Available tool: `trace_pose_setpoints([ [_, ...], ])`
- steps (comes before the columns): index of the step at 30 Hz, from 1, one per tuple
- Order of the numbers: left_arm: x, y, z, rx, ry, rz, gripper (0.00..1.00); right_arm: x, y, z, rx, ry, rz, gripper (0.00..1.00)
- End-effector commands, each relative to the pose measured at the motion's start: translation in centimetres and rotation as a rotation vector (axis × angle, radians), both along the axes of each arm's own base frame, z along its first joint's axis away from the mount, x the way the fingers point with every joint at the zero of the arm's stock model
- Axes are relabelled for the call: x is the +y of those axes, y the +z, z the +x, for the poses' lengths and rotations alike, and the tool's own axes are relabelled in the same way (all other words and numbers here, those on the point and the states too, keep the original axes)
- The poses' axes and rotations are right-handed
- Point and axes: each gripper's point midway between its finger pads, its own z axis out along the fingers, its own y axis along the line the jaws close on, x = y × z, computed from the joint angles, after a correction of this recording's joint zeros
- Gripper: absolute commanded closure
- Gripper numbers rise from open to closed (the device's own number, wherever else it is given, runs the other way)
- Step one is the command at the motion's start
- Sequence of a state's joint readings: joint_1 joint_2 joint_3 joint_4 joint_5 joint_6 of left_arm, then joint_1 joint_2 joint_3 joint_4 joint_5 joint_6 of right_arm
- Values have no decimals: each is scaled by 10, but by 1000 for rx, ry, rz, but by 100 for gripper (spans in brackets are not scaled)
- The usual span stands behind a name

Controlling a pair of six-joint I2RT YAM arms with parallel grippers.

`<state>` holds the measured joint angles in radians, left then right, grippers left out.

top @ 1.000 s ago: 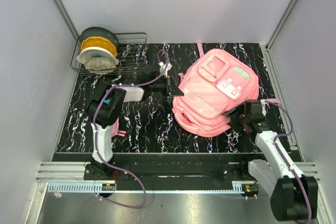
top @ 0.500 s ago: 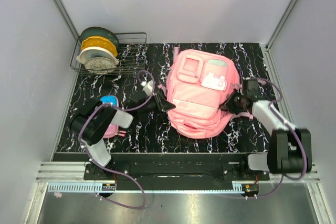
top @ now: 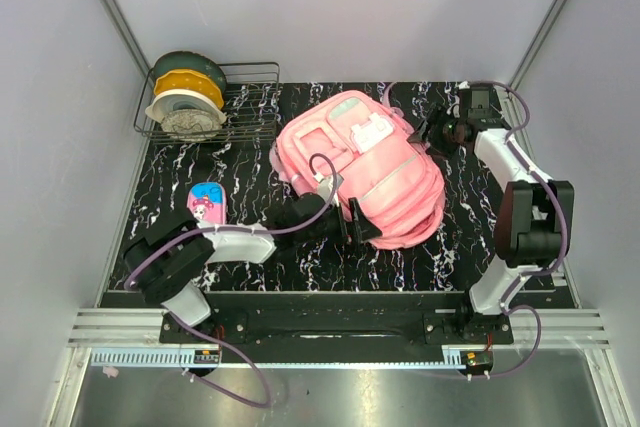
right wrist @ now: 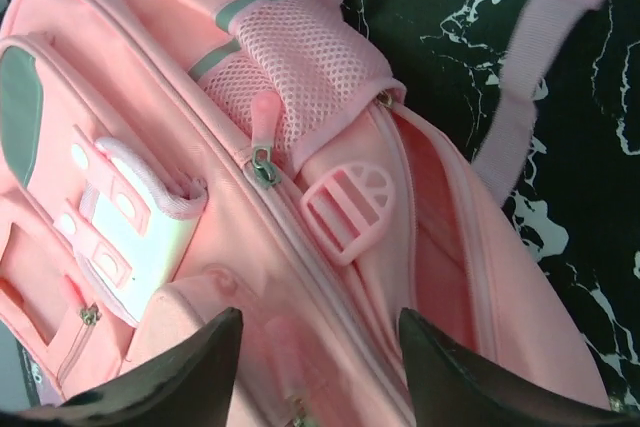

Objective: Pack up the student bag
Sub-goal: Adjust the student bag at the center of the board.

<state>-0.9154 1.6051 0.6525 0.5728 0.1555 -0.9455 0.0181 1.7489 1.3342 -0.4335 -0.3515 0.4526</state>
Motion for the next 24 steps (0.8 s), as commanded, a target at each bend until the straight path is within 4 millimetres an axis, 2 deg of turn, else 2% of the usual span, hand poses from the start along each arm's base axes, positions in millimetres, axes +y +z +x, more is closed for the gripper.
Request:
trace_pose_setpoints([
  [1, -10, 39, -23, -91, -138, -32, 1, 3, 24, -16, -29, -7, -19, 28],
  [2, -3, 38, -27, -85, -139, 6, 1, -10, 39, -18, -76, -57, -62, 27],
  [5, 7, 38, -30, -122, -147, 66, 1, -29, 51, -25, -126, -132, -133, 13],
  [9, 26, 38, -38, -152, -159, 152, 1, -33, 82, -44, -181, -145, -143, 12],
  [10, 30, 40, -38, -153, -149, 160, 1, -30, 82, -50, -181, -139, -129, 12],
  [11, 38, 38, -41, -142, -143, 186, 1, -26, 97, -59, -218, -125, -104, 12],
  [13, 53, 28, -33, -154, -77, 258, 1, -16, 94, -76, -208, -101, -48, 13],
  [14, 63, 24, -27, -157, -36, 295, 1, -6, 107, -90, -239, -62, 2, 14],
  [15, 67, 23, -25, -167, -27, 312, 1, -2, 96, -102, -208, -66, 36, 16],
  [16, 69, 25, -23, -172, -24, 315, 1, 5, 95, -112, -204, -47, 71, 17],
  [17, 76, 26, -13, -173, 17, 334, 1, 8, 106, -126, -243, -40, 98, 20],
  [18, 78, 27, -8, -173, 25, 332, 1, 13, 92, -138, -209, -43, 133, 21],
  [20, 82, 30, 8, -162, 47, 324, 1, 27, 101, -163, -236, 9, 206, 23],
  [21, 84, 31, 13, -164, 54, 320, 1, 33, 88, -174, -191, 5, 243, 25],
  [23, 91, 34, 28, -162, 79, 316, 1, 52, 95, -197, -203, 48, 309, 27],
  [24, 93, 36, 33, -164, 86, 318, 1, 57, 87, -206, -183, 58, 317, 29],
])
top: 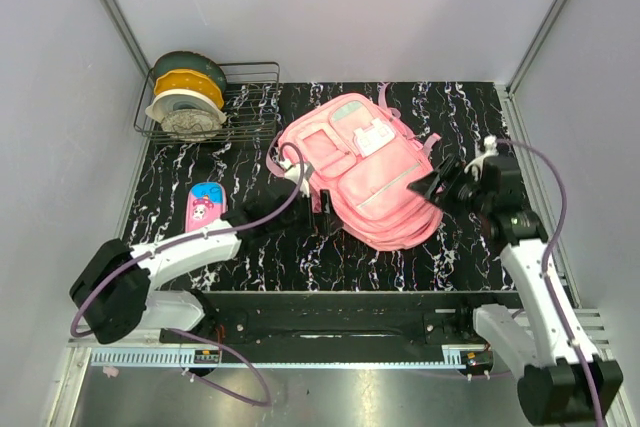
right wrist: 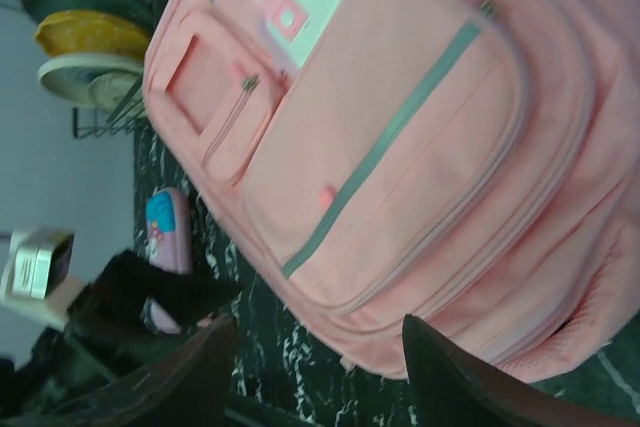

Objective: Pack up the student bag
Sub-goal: Adjust the student bag at the center of the board.

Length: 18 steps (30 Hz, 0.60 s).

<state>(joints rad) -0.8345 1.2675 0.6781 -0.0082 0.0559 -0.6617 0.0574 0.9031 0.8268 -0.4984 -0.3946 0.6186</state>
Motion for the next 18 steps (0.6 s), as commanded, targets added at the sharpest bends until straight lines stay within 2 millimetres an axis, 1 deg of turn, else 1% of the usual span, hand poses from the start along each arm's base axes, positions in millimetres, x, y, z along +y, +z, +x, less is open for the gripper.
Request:
trace_pose_setpoints([
  [1, 7, 24, 37, -68, 49, -9, 1, 48, 3, -48, 17, 131, 146, 30],
  [2, 11, 24, 47, -72, 59, 2, 1, 51, 5, -56, 12, 123, 162, 31],
  [3, 13, 23, 52, -66, 59, 6, 1, 55, -4, -63, 28, 133, 163, 33],
  [4, 13, 14, 56, -41, 57, 17, 1, 57, -8, -65, 26, 124, 164, 34],
  [5, 11, 20, 64, -53, 48, -4, 1, 64, -6, -72, 25, 139, 188, 36],
  [6, 8, 22, 68, -65, 42, -15, 1, 66, -17, -77, 46, 143, 193, 38],
  [7, 5, 16, 72, -58, 38, -8, 1, 69, -19, -78, 43, 144, 199, 41],
  [8, -1, 22, 78, -73, 21, -13, 1, 76, -21, -83, 48, 168, 202, 41],
  [9, -3, 22, 81, -70, 15, -7, 1, 79, -24, -84, 50, 175, 198, 42],
  [10, -6, 9, 83, -36, 3, 17, 1, 80, -25, -83, 44, 167, 181, 42],
  [11, -13, 14, 86, -36, -17, 2, 1, 84, -27, -81, 47, 169, 172, 42],
  [12, -16, 10, 87, -22, -25, 0, 1, 92, -27, -85, 50, 199, 169, 42],
  [13, -19, 3, 87, -4, -29, 3, 1, 95, -28, -83, 47, 199, 164, 42],
  [14, -21, 1, 87, 8, -35, -7, 1, 101, -31, -81, 60, 199, 159, 43],
  [15, -21, -1, 87, 14, -33, -10, 1, 109, -33, -85, 65, 223, 149, 43],
  [16, -21, -3, 87, 18, -29, -13, 2, 109, -36, -80, 59, 192, 128, 43],
  [18, -20, -3, 89, 21, -21, -42, 14, 118, -42, -77, 61, 181, 120, 44],
])
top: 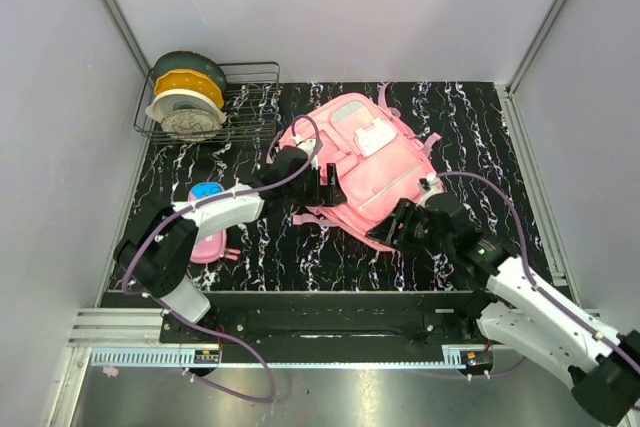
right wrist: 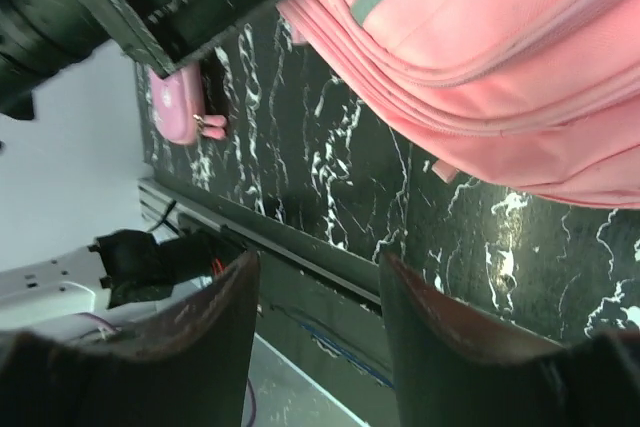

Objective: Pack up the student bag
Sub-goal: Adjust the student bag at the center of the board.

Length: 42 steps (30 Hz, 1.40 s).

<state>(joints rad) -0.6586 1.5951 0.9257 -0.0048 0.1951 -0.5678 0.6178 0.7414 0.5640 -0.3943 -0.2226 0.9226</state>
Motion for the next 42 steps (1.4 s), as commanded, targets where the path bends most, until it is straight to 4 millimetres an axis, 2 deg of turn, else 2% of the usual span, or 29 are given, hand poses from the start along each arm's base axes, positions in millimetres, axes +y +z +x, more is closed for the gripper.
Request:
trace_pose_setpoints([
  [1, -12, 17, 9, -34, -30, -91, 21, 19, 9, 21, -79, -84, 3, 44],
  [2, -11, 18, 10, -34, -27, -102, 34, 26, 5, 24, -70, -88, 2, 44],
  [4, -11, 25, 12, -41, -30, -118, 48, 30, 1, 28, -86, -126, -33, 45],
  [5, -13, 30, 12, -43, -38, -133, 54, 33, -8, 30, -70, -141, -55, 45],
  [6, -13, 33, 12, -46, -40, -139, 69, 36, -8, 32, -70, -158, -60, 46],
  [7, -14, 42, 11, -59, -43, -154, 78, 34, -9, 38, -87, -201, -71, 48],
  [8, -15, 48, 10, -64, -49, -164, 84, 44, -6, 40, -105, -199, -44, 50],
  [9, -16, 51, 10, -67, -53, -169, 94, 48, -6, 41, -110, -206, -42, 51],
  [10, -16, 59, 9, -75, -55, -178, 99, 47, -8, 47, -118, -244, -55, 50],
  [13, -17, 79, 9, -96, -57, -207, 100, 66, 5, 47, -166, -244, -40, 52],
  [14, -17, 83, 9, -101, -59, -211, 99, 74, 7, 39, -169, -227, -49, 52],
  [15, -16, 86, 10, -105, -57, -207, 96, 80, 17, 37, -183, -223, -37, 52],
  [17, -15, 91, 11, -111, -57, -195, 94, 82, 23, 34, -199, -239, -32, 52],
  [19, -16, 96, 12, -117, -55, -202, 87, 87, 10, 30, -165, -223, -52, 51],
  [22, -19, 103, 9, -104, -72, -234, 86, 81, -14, 30, -115, -255, -111, 50],
  [23, -20, 105, 7, -91, -75, -249, 86, 83, -13, 34, -116, -281, -77, 50],
  [26, -24, 113, 2, -84, -90, -294, 81, 85, -27, 36, -124, -272, -107, 53],
  [27, -24, 116, 1, -87, -95, -302, 86, 86, -26, 39, -132, -282, -118, 53],
  [29, -25, 122, -1, -89, -100, -317, 86, 78, -33, 50, -170, -326, -185, 52],
  [30, -25, 126, -1, -93, -101, -323, 78, 76, -31, 54, -185, -346, -200, 52],
  [31, -24, 130, -3, -97, -103, -325, 78, 68, -30, 61, -220, -390, -228, 52],
  [34, -22, 133, -6, -99, -112, -316, 78, 44, -25, 78, -234, -480, -253, 52],
  [35, -22, 132, -8, -98, -117, -316, 78, 27, -26, 91, -218, -531, -260, 52],
  [38, -20, 132, -12, -91, -118, -327, 78, 0, -19, 111, -214, -608, -249, 52],
  [40, -19, 133, -14, -99, -113, -344, 79, 7, -10, 114, -255, -540, -250, 53],
  [41, -20, 134, -14, -97, -111, -357, 80, 17, 1, 117, -270, -512, -227, 53],
  [42, -21, 134, -14, -96, -109, -361, 80, 30, 2, 112, -249, -441, -209, 53],
])
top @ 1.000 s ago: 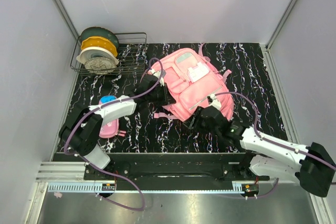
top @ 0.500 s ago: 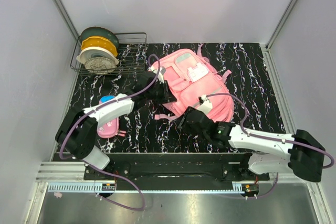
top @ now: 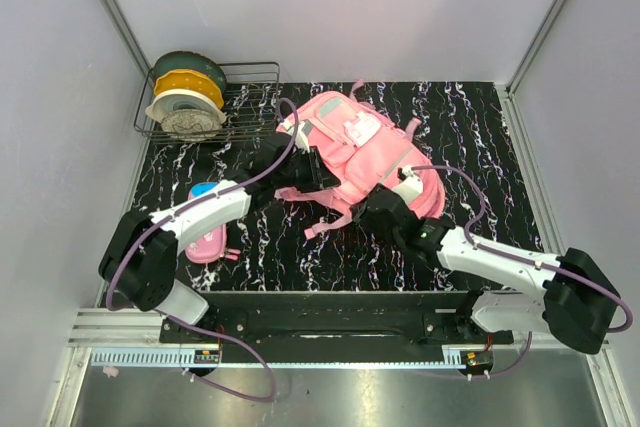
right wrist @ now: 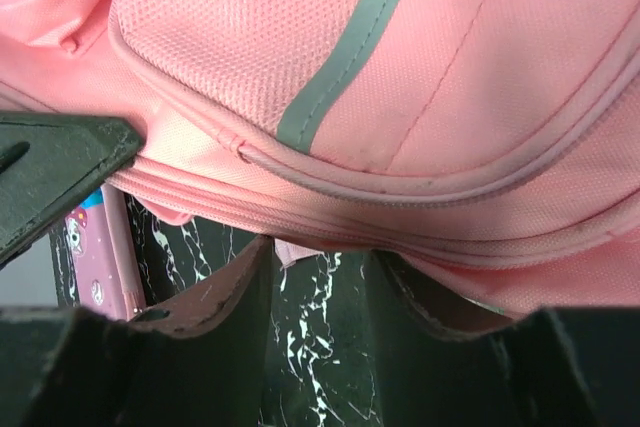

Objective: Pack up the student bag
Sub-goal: Adjust the student bag at the center of the board, then pick up the student bag at the center of the board.

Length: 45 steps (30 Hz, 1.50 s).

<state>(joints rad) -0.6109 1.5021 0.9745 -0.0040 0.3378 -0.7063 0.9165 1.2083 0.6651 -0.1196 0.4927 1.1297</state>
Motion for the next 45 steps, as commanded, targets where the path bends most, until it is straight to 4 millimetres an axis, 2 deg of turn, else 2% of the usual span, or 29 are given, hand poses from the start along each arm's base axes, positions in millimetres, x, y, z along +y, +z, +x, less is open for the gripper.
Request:
trace_pose_setpoints([
  [1, -12, 68, -14, -133, -100, -153, 80, 0, 33, 30, -95, 14, -30, 53],
  [3, -14, 70, -13, -130, -105, -161, 81, 7, 21, 22, -48, 55, -38, 53],
  [5, -16, 74, -12, -135, -106, -170, 81, -4, 0, 18, -19, 16, -64, 53],
  [8, -16, 78, -12, -138, -107, -178, 81, -20, -6, 20, -71, -14, -111, 56],
  [9, -17, 78, -11, -135, -108, -178, 81, -18, -4, 19, -82, 8, -112, 59],
  [10, -18, 77, -11, -133, -107, -179, 83, -13, 7, 20, -132, 46, -102, 60],
  [12, -19, 77, -9, -129, -104, -187, 85, -13, 9, 16, -158, 52, -111, 60],
  [13, -20, 78, -9, -122, -99, -199, 85, -10, 18, 16, -202, 64, -120, 59],
  [14, -21, 79, -9, -120, -98, -207, 85, -4, 19, 8, -222, 85, -138, 57],
  [16, -22, 80, -8, -110, -89, -232, 86, -5, 22, 7, -259, 64, -176, 57],
  [17, -24, 81, -9, -105, -88, -245, 86, 2, 21, -2, -268, 89, -188, 57],
  [18, -25, 84, -8, -112, -89, -262, 86, -1, 21, -3, -282, 62, -208, 57],
  [20, -25, 83, -7, -104, -84, -261, 86, -4, 11, -10, -261, 34, -214, 53],
  [22, -26, 85, -8, -101, -91, -265, 86, -17, 0, -9, -246, -34, -233, 54],
  [27, -26, 88, -9, -100, -92, -270, 87, -19, 0, 4, -291, -64, -322, 54],
  [28, -26, 89, -9, -103, -90, -271, 87, -15, 7, 8, -313, -57, -346, 54],
  [33, -25, 94, -11, -106, -95, -275, 87, 1, 10, 20, -315, -6, -403, 55],
  [41, -23, 93, -15, -101, -99, -278, 87, -2, 21, 52, -279, -47, -373, 51],
  [45, -25, 96, -16, -102, -107, -295, 88, -3, 11, 63, -238, -37, -406, 53],
])
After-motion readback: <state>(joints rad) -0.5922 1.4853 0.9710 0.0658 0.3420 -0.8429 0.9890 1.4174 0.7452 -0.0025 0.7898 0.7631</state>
